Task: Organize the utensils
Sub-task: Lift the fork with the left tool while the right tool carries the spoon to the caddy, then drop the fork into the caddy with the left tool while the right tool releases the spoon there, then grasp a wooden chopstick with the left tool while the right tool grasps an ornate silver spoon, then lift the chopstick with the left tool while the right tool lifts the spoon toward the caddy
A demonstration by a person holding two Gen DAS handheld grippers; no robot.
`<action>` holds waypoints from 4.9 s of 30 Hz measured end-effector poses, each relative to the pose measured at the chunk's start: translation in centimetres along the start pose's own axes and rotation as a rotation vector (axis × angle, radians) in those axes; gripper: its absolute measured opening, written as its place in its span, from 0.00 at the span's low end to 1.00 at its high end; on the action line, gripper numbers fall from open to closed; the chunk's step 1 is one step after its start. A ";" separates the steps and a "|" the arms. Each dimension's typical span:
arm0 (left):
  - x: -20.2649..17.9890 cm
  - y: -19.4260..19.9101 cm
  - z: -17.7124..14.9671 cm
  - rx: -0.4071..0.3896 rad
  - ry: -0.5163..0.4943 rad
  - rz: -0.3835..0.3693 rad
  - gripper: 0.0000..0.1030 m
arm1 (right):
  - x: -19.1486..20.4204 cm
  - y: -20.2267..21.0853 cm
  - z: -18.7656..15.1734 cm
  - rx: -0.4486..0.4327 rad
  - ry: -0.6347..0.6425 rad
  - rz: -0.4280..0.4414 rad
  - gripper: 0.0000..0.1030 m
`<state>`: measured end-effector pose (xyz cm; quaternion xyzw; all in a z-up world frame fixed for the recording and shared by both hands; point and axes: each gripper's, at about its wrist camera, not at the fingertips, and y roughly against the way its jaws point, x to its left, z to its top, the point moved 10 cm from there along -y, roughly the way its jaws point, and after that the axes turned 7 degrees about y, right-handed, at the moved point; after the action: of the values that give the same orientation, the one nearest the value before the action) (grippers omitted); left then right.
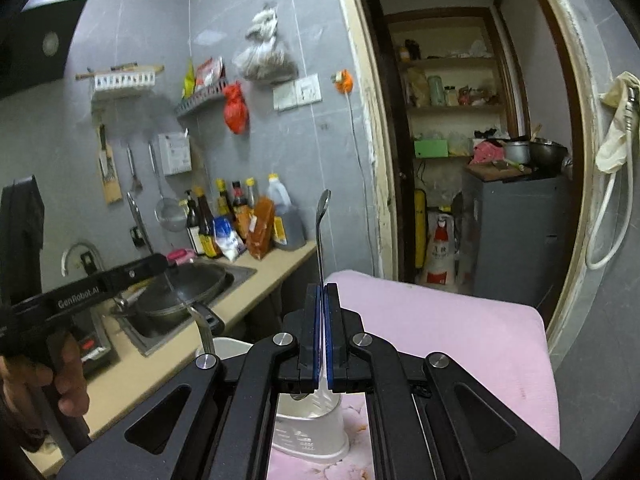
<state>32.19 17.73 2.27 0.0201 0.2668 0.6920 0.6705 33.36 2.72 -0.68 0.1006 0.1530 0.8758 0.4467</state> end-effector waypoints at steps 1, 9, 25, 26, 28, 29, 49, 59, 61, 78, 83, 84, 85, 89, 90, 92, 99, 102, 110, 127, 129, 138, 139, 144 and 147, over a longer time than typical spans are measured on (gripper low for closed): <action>0.5 -0.6 -0.2 0.006 -0.008 0.007 0.04 | 0.1 -0.3 -0.2 0.010 0.005 -0.004 0.00; 2.9 -4.4 -4.4 0.078 -0.043 0.045 0.04 | 0.7 -4.1 -4.4 0.135 0.020 -0.042 0.00; 4.7 -7.3 -9.9 0.260 0.006 0.025 0.05 | 0.4 -6.4 -9.0 0.270 -0.071 -0.029 0.03; 4.8 -7.4 -10.1 0.271 0.015 0.023 0.05 | 0.4 -6.3 -9.1 0.272 -0.074 -0.028 0.03; 4.9 -7.2 -10.1 0.269 0.024 0.025 0.05 | 0.4 -6.1 -9.1 0.272 -0.074 -0.030 0.08; 5.0 -7.1 -10.1 0.270 0.026 0.027 0.06 | 0.3 -6.0 -9.0 0.269 -0.077 -0.025 0.08; -1.4 -2.1 -4.7 0.012 -0.023 -0.016 0.89 | -4.8 3.1 -3.4 -0.015 -0.152 -0.135 0.80; -7.8 -0.2 -5.2 -0.070 -0.130 -0.087 0.91 | -9.1 9.8 -3.3 -0.104 -0.121 -0.257 1.00; -8.9 -0.3 -6.1 -0.055 -0.141 -0.105 0.91 | -10.0 10.9 -3.9 -0.096 -0.117 -0.283 1.00; -14.0 -4.0 -18.7 0.211 -0.194 -0.076 0.92 | -18.5 12.4 -15.0 0.192 -0.183 -0.385 0.98; -14.6 -5.8 -22.1 0.305 -0.208 -0.050 0.91 | -19.5 10.3 -19.5 0.357 -0.196 -0.353 0.81; -14.7 -6.3 -22.7 0.322 -0.216 -0.038 0.91 | -19.5 10.0 -20.1 0.378 -0.195 -0.346 0.76; -14.7 -6.6 -23.2 0.334 -0.223 -0.031 0.91 | -19.5 9.6 -20.9 0.405 -0.195 -0.334 0.71; -14.9 -8.2 -25.1 0.386 -0.259 -0.014 0.79 | -19.0 8.4 -22.8 0.459 -0.189 -0.288 0.66; -14.9 -8.6 -25.6 0.402 -0.267 -0.012 0.75 | -18.8 8.2 -23.0 0.468 -0.185 -0.277 0.64; -14.7 -9.7 -26.8 0.451 -0.279 -0.009 0.59 | -18.4 7.7 -23.7 0.491 -0.178 -0.251 0.60; -14.2 -12.7 -30.1 0.597 -0.282 -0.006 0.30 | -18.2 6.4 -24.8 0.542 -0.167 -0.208 0.46; -13.9 -13.4 -30.7 0.631 -0.275 0.007 0.27 | -18.1 5.9 -25.0 0.556 -0.133 -0.216 0.43; -14.0 -15.1 -31.9 0.694 -0.298 0.016 0.25 | -18.2 4.0 -25.3 0.615 -0.032 -0.275 0.39; -13.4 -13.5 -29.1 0.661 -0.157 -0.028 0.02 | -18.6 5.0 -24.5 0.589 -0.272 -0.174 0.08; -13.3 -12.6 -28.1 0.620 -0.122 -0.044 0.02 | -18.4 6.3 -24.4 0.546 -0.284 -0.168 0.08; -13.3 -7.7 -24.7 0.458 -0.052 -0.093 0.02 | -16.3 9.4 -22.2 0.378 -0.263 -0.168 0.08; -13.3 -7.3 -24.2 0.440 -0.047 -0.098 0.02 | -16.3 9.9 -21.7 0.355 -0.259 -0.172 0.08; -14.4 -5.7 -21.9 0.359 -0.050 -0.120 0.02 | -15.4 10.3 -19.0 0.268 -0.225 -0.186 0.08; -14.8 -5.1 -20.6 0.327 -0.048 -0.136 0.02 | -14.9 10.2 -18.0 0.242 -0.222 -0.187 0.08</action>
<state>30.41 -3.39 -12.48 0.1274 0.3605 0.5916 0.7098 28.72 -18.31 -14.44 0.2347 0.2156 0.7891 0.5251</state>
